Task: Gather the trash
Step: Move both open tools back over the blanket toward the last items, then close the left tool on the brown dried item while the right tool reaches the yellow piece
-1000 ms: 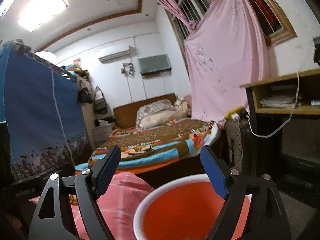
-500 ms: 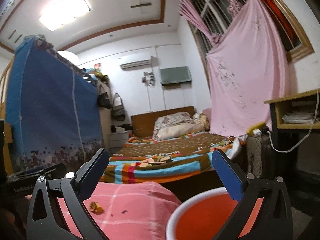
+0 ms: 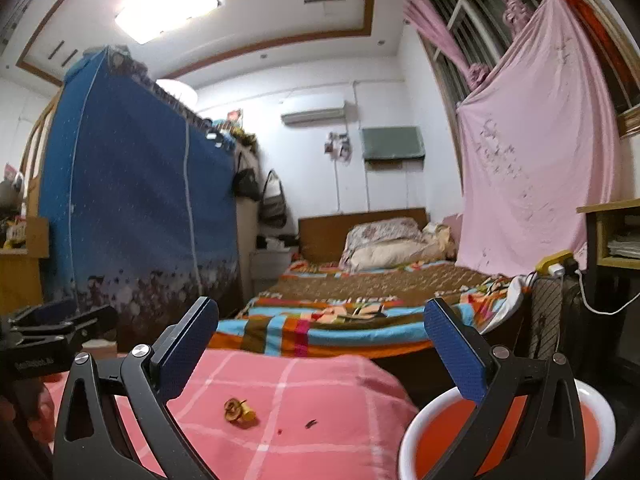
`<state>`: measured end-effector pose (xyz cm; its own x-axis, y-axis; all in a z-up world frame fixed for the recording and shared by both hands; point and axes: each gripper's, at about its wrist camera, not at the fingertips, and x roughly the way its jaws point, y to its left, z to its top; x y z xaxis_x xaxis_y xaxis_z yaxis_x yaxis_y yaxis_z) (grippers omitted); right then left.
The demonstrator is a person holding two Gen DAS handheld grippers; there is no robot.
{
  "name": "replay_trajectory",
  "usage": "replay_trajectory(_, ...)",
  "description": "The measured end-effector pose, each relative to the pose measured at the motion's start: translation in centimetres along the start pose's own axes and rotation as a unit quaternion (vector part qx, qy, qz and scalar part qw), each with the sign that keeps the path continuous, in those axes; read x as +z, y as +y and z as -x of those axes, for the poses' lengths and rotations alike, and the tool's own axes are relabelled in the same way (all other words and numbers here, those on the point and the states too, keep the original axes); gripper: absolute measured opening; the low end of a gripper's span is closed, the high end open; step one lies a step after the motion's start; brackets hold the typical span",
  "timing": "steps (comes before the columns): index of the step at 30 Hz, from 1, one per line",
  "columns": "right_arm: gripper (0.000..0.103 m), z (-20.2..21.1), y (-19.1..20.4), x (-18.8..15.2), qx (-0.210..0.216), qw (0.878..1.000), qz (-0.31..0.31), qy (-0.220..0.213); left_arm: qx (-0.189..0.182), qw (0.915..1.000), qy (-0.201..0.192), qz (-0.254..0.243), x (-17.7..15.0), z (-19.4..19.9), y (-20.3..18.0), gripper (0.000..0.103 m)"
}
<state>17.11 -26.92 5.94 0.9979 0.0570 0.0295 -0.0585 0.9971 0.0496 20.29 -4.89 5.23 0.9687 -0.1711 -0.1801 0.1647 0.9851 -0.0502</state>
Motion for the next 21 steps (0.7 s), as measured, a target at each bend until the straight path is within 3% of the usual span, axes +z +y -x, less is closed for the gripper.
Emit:
replay_trajectory(6, 0.103, -2.5, 1.0, -0.8, 0.0, 0.998, 0.018, 0.062, 0.002, 0.9996, 0.028, 0.002, -0.5, -0.9, 1.2, 0.092)
replay_trajectory(14, 0.103, -5.3, 0.3, -1.9, -0.007, 0.988, -0.005, 0.157, -0.028, 0.9953, 0.092, -0.007, -1.1, -3.3, 0.4, 0.09)
replay_trajectory(19, 0.081, -7.4, -0.1, -3.2, 0.02, 0.972, -0.024, 0.234, -0.069, 0.9837, 0.165, -0.024, -2.0, -5.7, -0.7, 0.083)
replay_trajectory(21, 0.072, -7.8, -0.3, -3.6, 0.027, 0.966, -0.032, 0.254, -0.087, 0.9772, 0.191, -0.034, -2.3, -6.6, -1.3, 0.075)
